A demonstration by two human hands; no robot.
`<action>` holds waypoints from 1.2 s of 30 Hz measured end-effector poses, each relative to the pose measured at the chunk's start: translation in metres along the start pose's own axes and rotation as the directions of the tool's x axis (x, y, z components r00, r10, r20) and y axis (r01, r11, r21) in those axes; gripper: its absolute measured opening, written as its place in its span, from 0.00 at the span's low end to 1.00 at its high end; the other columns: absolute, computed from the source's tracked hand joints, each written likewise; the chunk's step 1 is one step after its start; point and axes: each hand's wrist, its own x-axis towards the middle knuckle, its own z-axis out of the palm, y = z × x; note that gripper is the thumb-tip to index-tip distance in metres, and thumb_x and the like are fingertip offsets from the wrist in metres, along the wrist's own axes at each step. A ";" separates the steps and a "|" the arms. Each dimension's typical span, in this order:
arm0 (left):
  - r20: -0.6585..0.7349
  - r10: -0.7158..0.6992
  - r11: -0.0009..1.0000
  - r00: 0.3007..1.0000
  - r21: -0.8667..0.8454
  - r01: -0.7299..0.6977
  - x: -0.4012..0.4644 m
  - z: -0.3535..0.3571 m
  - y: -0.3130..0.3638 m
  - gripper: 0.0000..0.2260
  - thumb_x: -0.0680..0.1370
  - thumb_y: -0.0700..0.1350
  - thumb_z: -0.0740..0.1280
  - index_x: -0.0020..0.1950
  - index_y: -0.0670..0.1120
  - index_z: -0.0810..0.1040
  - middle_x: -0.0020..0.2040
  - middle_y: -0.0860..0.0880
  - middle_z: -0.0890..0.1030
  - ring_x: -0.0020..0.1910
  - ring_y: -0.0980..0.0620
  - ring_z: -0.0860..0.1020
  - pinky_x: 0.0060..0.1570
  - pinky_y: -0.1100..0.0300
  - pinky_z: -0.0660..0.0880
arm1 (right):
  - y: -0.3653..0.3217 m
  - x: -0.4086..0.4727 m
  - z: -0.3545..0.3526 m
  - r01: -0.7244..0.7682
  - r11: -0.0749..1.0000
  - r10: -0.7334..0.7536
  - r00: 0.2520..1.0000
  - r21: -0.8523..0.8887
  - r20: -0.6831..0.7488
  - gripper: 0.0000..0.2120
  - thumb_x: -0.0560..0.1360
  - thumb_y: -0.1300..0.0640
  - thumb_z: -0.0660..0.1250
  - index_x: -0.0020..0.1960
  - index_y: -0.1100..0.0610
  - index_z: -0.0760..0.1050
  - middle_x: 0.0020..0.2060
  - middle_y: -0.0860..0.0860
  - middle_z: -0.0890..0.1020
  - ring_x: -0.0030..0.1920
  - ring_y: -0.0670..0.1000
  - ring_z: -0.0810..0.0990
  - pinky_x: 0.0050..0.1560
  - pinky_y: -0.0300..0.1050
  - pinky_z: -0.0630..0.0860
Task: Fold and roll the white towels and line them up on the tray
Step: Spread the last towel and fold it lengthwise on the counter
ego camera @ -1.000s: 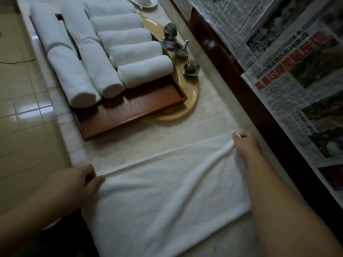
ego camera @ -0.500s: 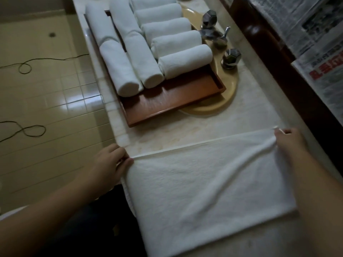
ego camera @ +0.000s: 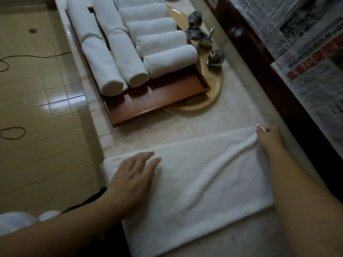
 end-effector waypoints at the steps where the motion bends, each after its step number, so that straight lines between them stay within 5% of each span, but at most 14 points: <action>1: 0.065 0.018 1.000 0.998 0.017 -0.019 0.002 0.008 0.010 0.25 0.85 0.55 0.58 0.80 0.45 0.68 0.78 0.41 0.69 0.75 0.37 0.70 0.72 0.43 0.64 | 0.000 -0.001 0.000 -0.005 1.000 0.005 1.000 0.001 -0.004 0.16 0.82 0.48 0.66 0.51 0.62 0.79 0.53 0.66 0.83 0.56 0.66 0.82 0.53 0.51 0.74; 5: 0.192 -0.020 0.994 0.981 0.114 -0.002 0.006 0.022 0.023 0.45 0.81 0.74 0.50 0.85 0.41 0.52 0.85 0.41 0.52 0.84 0.42 0.51 0.79 0.43 0.49 | -0.002 -0.015 0.002 0.004 1.000 -0.003 0.996 0.014 -0.092 0.15 0.83 0.51 0.65 0.63 0.62 0.72 0.62 0.65 0.79 0.63 0.66 0.78 0.60 0.53 0.73; 12: 0.271 -0.009 0.995 0.963 0.100 -0.019 0.007 0.014 0.028 0.60 0.70 0.84 0.52 0.84 0.39 0.49 0.85 0.40 0.47 0.85 0.42 0.46 0.80 0.41 0.49 | -0.010 -0.107 0.038 0.253 0.966 -0.253 0.867 -0.060 -0.430 0.27 0.80 0.47 0.63 0.74 0.61 0.71 0.73 0.65 0.71 0.72 0.68 0.69 0.71 0.62 0.67; 14: 0.279 0.001 0.996 0.960 0.091 -0.028 0.007 0.012 0.029 0.65 0.66 0.87 0.53 0.84 0.38 0.49 0.85 0.39 0.47 0.85 0.41 0.46 0.80 0.41 0.49 | -0.014 -0.170 0.063 0.350 0.933 -0.360 0.879 -0.089 -0.313 0.33 0.80 0.41 0.61 0.79 0.58 0.66 0.79 0.62 0.64 0.79 0.65 0.61 0.74 0.69 0.60; 16: 0.283 0.007 0.996 0.959 0.080 -0.031 0.007 0.010 0.031 0.68 0.63 0.88 0.54 0.84 0.36 0.50 0.85 0.38 0.48 0.84 0.40 0.47 0.79 0.40 0.50 | -0.021 -0.231 0.084 0.396 0.902 -0.407 0.913 -0.172 -0.032 0.38 0.80 0.33 0.53 0.84 0.52 0.54 0.84 0.57 0.50 0.83 0.63 0.48 0.75 0.74 0.51; 18: 0.296 0.007 0.996 0.955 0.078 -0.031 0.008 0.010 0.032 0.70 0.61 0.89 0.54 0.84 0.36 0.50 0.85 0.39 0.47 0.84 0.40 0.46 0.79 0.39 0.50 | -0.018 -0.264 0.100 0.430 0.834 -0.369 0.901 -0.346 0.231 0.42 0.79 0.27 0.43 0.84 0.47 0.36 0.82 0.53 0.33 0.82 0.62 0.33 0.76 0.75 0.40; 20: 0.304 -0.001 0.996 0.953 0.085 -0.026 0.008 0.010 0.033 0.71 0.59 0.90 0.54 0.84 0.37 0.49 0.85 0.39 0.46 0.85 0.41 0.45 0.80 0.39 0.50 | -0.014 -0.262 0.104 0.453 0.788 -0.348 0.887 -0.417 0.304 0.43 0.77 0.24 0.39 0.81 0.46 0.27 0.80 0.54 0.27 0.79 0.63 0.27 0.74 0.76 0.34; 28: 0.289 0.004 0.994 0.957 0.101 -0.034 0.010 0.010 0.037 0.72 0.58 0.90 0.55 0.83 0.36 0.52 0.85 0.38 0.49 0.84 0.39 0.49 0.78 0.37 0.53 | -0.014 -0.120 0.071 0.236 0.876 -0.214 0.972 -0.421 0.100 0.47 0.77 0.24 0.39 0.84 0.54 0.35 0.82 0.63 0.38 0.82 0.66 0.38 0.80 0.66 0.39; 36: 0.298 -0.014 0.995 0.954 0.098 -0.016 0.011 0.007 0.039 0.72 0.58 0.89 0.56 0.83 0.36 0.52 0.85 0.39 0.49 0.84 0.39 0.49 0.78 0.36 0.54 | -0.021 -0.052 0.059 0.085 0.935 -0.103 0.994 -0.343 -0.034 0.46 0.80 0.28 0.41 0.83 0.61 0.35 0.82 0.62 0.38 0.83 0.60 0.37 0.82 0.56 0.38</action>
